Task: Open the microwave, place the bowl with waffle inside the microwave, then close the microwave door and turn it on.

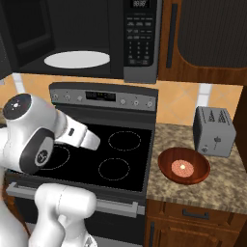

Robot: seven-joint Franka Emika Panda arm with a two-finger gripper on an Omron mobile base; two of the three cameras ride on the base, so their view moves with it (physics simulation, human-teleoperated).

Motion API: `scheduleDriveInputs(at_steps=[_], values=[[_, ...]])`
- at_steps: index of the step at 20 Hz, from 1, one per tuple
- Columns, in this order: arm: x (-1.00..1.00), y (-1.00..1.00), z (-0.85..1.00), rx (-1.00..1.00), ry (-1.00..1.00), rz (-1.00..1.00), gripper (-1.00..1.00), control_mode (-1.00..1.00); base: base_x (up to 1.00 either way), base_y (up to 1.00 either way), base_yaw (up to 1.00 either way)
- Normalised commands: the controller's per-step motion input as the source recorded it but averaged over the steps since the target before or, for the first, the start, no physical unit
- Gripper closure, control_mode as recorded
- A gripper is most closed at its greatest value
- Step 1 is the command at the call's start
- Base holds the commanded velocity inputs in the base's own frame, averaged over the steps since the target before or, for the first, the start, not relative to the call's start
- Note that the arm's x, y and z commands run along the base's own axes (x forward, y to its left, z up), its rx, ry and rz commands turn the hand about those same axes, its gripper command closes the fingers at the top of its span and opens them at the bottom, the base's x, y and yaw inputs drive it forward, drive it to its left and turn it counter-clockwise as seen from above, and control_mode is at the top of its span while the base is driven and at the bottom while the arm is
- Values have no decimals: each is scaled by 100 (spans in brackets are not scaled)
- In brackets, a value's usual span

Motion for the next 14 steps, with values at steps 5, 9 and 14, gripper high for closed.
scheduleDriveInputs(at_steps=[5, 9, 14], values=[[76, -81, -39, -38, 20, -4, -100, -100, 0, 0, 0], [14, -62, -86, -32, 21, -2, -100, -100, 0, 0, 0], [20, -58, -90, -21, 29, -2, -100, -100, 0, 0, 0]])
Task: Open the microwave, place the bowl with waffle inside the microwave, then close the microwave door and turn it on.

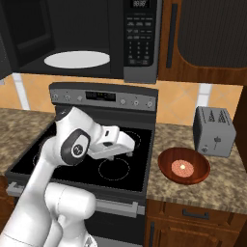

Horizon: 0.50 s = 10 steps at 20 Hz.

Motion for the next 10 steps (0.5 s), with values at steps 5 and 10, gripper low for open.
scheduleDriveInputs(at_steps=[5, 10], values=[[33, -64, -42, -1, 7, 0, -100, -100, 0, 0, 0], [48, -42, -4, 5, 15, -1, -100, -100, 0, 0, 0]])
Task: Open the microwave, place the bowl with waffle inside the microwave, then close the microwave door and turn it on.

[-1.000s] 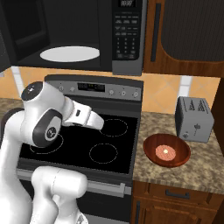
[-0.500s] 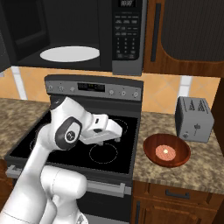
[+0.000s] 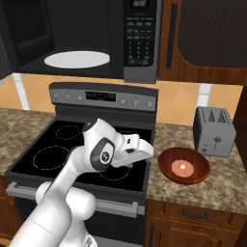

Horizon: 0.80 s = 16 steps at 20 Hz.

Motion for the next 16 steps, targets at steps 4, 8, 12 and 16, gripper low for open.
scheduleDriveInputs(at_steps=[4, 8, 12, 16], values=[[34, -3, -17, 1, 1, 0, -100, -100, 0, 0, 0], [52, 0, -12, 0, 4, 0, -100, -100, 0, 0, 0], [67, -15, -19, 0, 9, 0, -100, -100, 0, 0, 0], [71, -27, -22, 12, 16, 0, -100, -100, 0, 0, 0]])
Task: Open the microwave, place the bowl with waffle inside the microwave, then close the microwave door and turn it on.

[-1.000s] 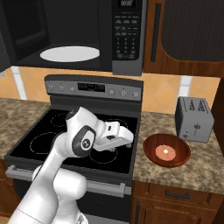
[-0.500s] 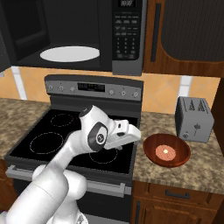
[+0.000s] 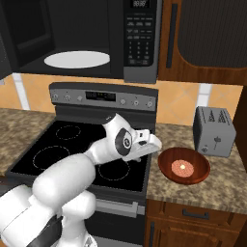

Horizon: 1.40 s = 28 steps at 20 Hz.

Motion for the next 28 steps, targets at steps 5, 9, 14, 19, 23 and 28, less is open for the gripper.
scheduleDriveInputs(at_steps=[5, 9, 14, 19, 23, 28], values=[[51, -12, -31, 4, 18, 0, -100, -100, 0, 0, 0], [25, -21, -43, 3, 7, -1, -100, -100, 0, 0, 0], [6, -35, -31, 9, 0, -9, -100, -100, 0, 0, 0], [1, -17, -27, 8, 0, -7, -100, -100, 0, 0, 0], [0, 0, -29, 1, 0, 0, -100, -100, 0, 0, 0], [2, -1, -19, 0, 0, 0, -100, -100, 0, 0, 0]])
